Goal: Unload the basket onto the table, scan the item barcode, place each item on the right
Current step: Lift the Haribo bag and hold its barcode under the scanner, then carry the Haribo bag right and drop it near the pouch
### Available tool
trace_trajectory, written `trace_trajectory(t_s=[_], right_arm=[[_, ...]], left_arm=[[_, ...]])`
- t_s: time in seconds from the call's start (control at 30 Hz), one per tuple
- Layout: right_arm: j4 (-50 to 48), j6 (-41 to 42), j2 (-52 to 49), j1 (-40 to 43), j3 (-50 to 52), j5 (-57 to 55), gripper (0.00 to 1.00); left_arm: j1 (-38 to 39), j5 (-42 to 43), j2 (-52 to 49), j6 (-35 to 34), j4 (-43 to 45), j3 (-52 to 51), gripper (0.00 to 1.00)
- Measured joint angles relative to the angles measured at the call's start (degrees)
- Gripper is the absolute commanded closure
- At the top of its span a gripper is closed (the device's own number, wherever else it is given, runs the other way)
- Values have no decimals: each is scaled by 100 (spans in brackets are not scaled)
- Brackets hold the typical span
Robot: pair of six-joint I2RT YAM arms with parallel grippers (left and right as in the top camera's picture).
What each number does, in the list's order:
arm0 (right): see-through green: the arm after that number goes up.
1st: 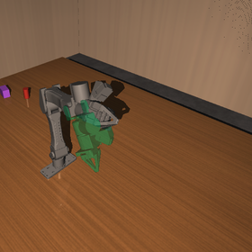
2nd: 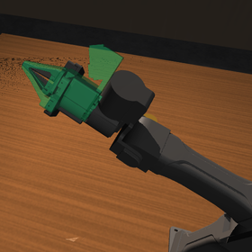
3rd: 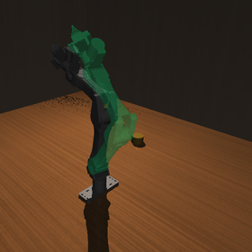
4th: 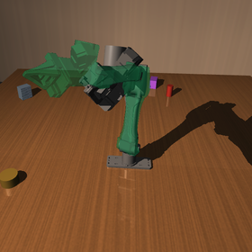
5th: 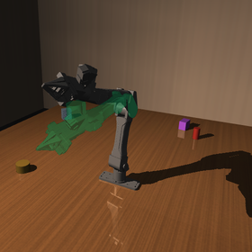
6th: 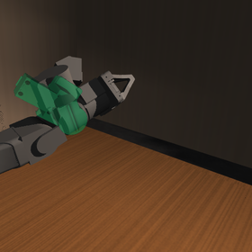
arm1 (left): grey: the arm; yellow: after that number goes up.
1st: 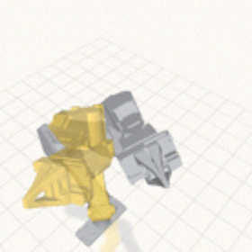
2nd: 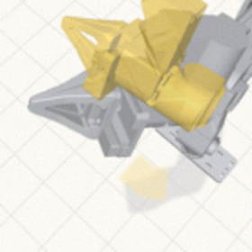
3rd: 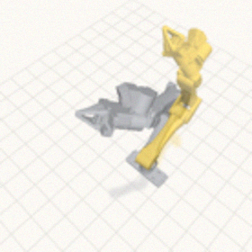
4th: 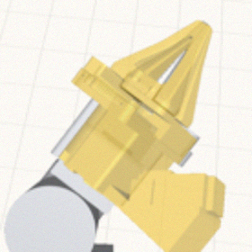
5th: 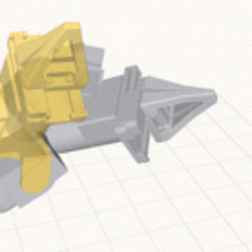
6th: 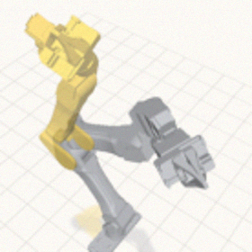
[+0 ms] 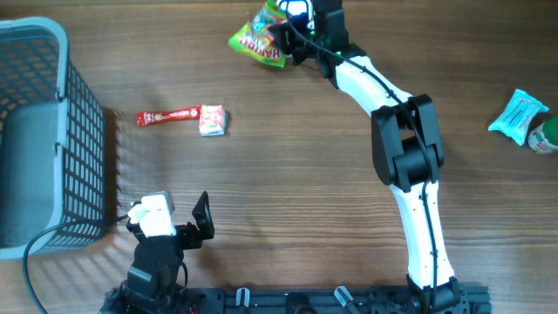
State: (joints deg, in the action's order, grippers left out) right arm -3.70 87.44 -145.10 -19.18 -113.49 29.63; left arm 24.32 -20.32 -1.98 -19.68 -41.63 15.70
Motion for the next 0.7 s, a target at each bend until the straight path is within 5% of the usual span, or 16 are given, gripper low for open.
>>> trace_trajectory(t_s=[0.13,0.23,0.4,0.5,0.7], right_arm=[[680,-573,442,61,9,555,95],[2924,-1362,1681,199,2,155,95],[6782,-2337,4210,505,-146,-4074,95],[8690,-2197,4511,1003,-195,-5873,96],[9350,-1657,4395,3126,326,-6400,96]], left_arm=[[0,0,0,0,2,0,0],[0,-2,0,0,2,-2,0],[0,0,7,0,-2,-2,0],[0,0,4,0,0,-2,0],[0,0,4,0,0,-2,0]])
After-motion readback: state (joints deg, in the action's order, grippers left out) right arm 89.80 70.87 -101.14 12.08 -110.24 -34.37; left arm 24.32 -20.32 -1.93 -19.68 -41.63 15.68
